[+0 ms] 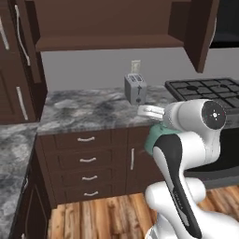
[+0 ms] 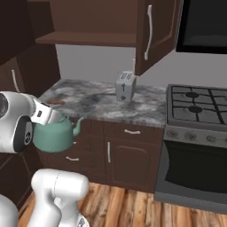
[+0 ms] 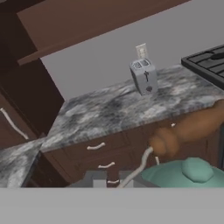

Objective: Open the cabinet, pick the kettle from the cabinet, and place it in the sink.

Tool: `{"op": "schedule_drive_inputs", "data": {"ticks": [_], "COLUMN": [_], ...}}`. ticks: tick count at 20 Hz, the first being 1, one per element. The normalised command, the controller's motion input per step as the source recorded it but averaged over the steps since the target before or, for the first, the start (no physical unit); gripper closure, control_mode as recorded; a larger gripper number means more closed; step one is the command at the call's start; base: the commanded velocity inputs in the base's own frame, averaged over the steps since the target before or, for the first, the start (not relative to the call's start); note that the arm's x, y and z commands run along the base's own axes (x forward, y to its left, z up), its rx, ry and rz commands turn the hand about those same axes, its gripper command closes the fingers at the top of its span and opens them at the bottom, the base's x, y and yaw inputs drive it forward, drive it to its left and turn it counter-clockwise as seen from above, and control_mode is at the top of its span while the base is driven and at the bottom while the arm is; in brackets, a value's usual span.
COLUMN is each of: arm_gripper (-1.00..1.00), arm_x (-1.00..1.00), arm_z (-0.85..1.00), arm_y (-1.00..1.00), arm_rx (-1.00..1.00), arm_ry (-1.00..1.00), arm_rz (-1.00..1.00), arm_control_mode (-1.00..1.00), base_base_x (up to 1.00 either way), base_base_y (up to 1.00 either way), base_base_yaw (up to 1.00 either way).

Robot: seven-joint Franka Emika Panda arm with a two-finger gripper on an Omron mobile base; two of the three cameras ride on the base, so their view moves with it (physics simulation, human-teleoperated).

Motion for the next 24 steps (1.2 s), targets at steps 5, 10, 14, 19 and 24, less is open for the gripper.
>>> {"op": "schedule_drive_inputs", "data": {"ticks": [5,10,14,19,24], "arm_gripper": [1.0,1.0,1.0,1.0,1.0], "arm_x": [0.0,0.0,0.0,0.0,0.0], "arm_z": [0.0,0.0,0.0,0.0,0.0], "arm_y": [0.0,0.0,0.0,0.0,0.0], "arm_rx": [0.0,0.0,0.0,0.0,0.0], "arm_ry": [0.0,0.0,0.0,0.0,0.0], "arm_rz": [0.0,0.0,0.0,0.0,0.0], "arm_control_mode": [1.0,1.0,1.0,1.0,1.0], "base_base_x": [-0.24,-0.2,-0.15,-0.12,-0.1], "base_base_y": [0.0,0.04,0.05,0.07,0.06], "base_base_yaw": [0.55,0.69,0.69,0.68,0.64]}}
